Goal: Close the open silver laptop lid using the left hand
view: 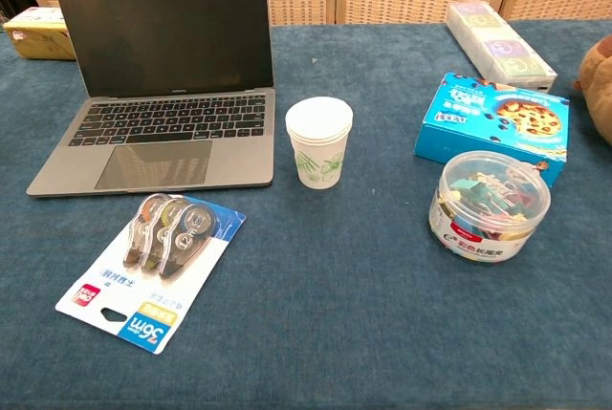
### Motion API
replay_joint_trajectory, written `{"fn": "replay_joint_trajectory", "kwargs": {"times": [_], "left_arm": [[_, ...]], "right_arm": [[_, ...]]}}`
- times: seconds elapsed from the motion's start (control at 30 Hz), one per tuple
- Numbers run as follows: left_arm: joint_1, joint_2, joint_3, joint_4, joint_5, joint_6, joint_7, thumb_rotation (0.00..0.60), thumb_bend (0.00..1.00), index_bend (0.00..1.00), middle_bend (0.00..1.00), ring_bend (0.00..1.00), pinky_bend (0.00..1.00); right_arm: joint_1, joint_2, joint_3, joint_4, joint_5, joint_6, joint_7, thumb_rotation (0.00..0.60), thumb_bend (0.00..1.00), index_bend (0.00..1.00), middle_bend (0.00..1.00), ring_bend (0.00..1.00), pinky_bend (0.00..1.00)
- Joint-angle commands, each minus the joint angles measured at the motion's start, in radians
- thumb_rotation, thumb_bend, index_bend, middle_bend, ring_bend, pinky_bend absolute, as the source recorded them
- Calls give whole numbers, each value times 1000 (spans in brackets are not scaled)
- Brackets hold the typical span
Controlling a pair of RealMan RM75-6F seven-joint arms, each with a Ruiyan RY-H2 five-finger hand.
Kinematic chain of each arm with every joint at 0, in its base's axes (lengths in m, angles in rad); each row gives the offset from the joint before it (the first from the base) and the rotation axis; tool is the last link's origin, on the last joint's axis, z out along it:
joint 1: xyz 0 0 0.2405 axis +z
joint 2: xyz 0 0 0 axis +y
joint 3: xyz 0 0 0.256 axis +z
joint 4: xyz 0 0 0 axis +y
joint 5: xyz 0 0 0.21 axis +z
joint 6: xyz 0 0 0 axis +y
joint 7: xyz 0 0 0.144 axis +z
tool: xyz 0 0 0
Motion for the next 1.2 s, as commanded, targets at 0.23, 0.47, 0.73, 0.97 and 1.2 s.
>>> {"fn": "replay_joint_trajectory", "kwargs": {"times": [0.23,0.47,0.73,0.97,1.2], "left_arm": [[-38,-28,16,-10,6,27,-34,600,220,227,54,100,100],[-43,8,28,-75,-19,-6,-26,600,208,245,79,127,119],[-35,49,32,-141,-56,-27,36,600,197,310,148,187,151],[-27,79,26,-189,-93,-34,88,600,194,331,176,212,165],[-19,101,14,-234,-139,-44,143,600,190,337,185,222,177]], "right_arm": [[-17,15,-6,-14,-8,27,7,600,353,225,0,0,0],[-27,24,-8,-26,-15,48,7,600,353,225,0,0,0],[-28,25,-15,-34,-30,49,5,600,353,229,0,0,0],[-27,28,-16,-40,-37,50,5,600,353,234,0,0,0],[-27,29,-19,-42,-39,49,4,600,352,239,0,0,0]]}}
